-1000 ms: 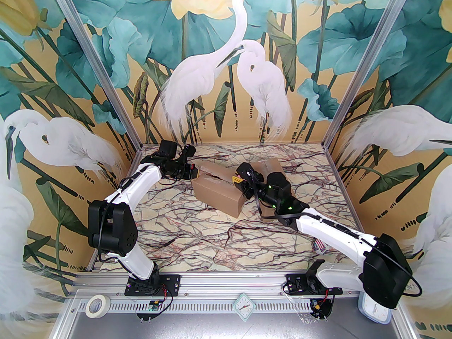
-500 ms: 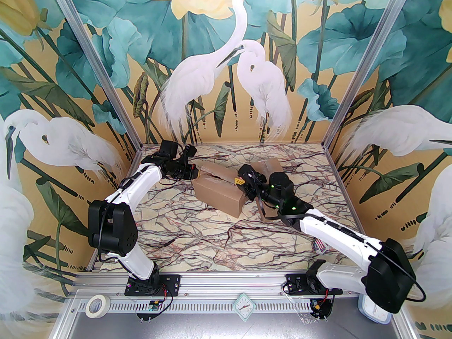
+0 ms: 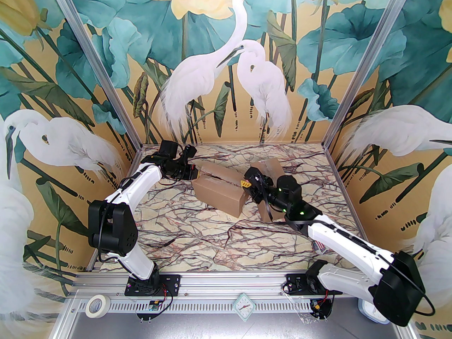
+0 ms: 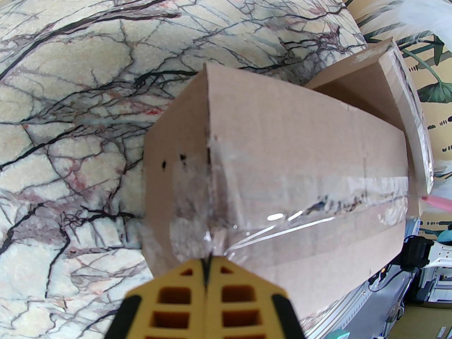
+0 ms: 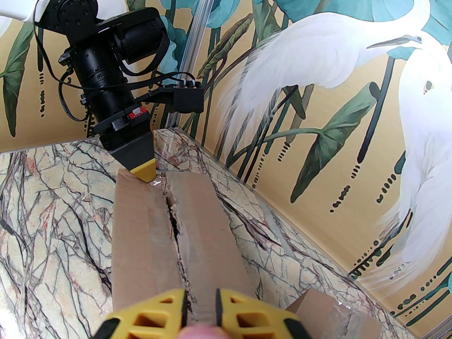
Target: Unpack the express box
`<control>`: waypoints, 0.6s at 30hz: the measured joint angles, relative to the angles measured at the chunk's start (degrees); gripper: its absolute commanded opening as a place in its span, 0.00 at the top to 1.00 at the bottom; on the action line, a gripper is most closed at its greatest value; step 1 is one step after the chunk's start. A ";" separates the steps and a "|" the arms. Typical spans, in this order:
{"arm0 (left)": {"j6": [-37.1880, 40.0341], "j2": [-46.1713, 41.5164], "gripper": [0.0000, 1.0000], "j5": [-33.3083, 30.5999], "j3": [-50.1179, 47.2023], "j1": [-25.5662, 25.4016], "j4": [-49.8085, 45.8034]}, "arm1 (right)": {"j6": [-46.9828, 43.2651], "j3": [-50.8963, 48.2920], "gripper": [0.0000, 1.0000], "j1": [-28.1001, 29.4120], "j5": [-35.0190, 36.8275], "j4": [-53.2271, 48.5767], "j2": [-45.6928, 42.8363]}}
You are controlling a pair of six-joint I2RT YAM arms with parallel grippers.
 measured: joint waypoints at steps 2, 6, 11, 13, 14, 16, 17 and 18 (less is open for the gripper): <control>-0.02 -0.02 1.00 0.00 0.00 0.00 0.00 | 0.33 -0.52 1.00 -0.04 0.66 -0.57 -1.36; -0.09 -0.33 1.00 -0.28 -0.04 0.15 -0.17 | 2.45 -1.25 1.00 -0.57 3.10 -1.29 -3.91; -1.88 -3.10 1.00 -2.69 -2.29 0.48 -0.83 | 7.30 -1.27 1.00 -0.59 7.80 -0.55 -4.39; -3.21 -4.92 1.00 -3.91 -3.76 0.98 -1.29 | 9.75 -1.29 1.00 -0.59 9.01 -0.24 -4.13; -3.91 -5.84 1.00 -4.46 -4.52 1.36 -1.49 | 11.08 -1.29 1.00 -0.57 9.57 -0.02 -3.74; -5.33 -7.80 1.00 -5.62 -6.08 2.23 -2.16 | 13.51 -1.29 1.00 -0.57 10.05 0.44 -2.38; -5.99 -8.81 1.00 -6.19 -6.78 2.71 -2.64 | 14.71 -1.29 1.00 -0.57 10.21 0.66 -1.42; -6.73 -9.79 0.95 -6.86 -7.39 3.08 -3.10 | 16.00 -1.29 1.00 -0.57 10.43 0.83 -0.31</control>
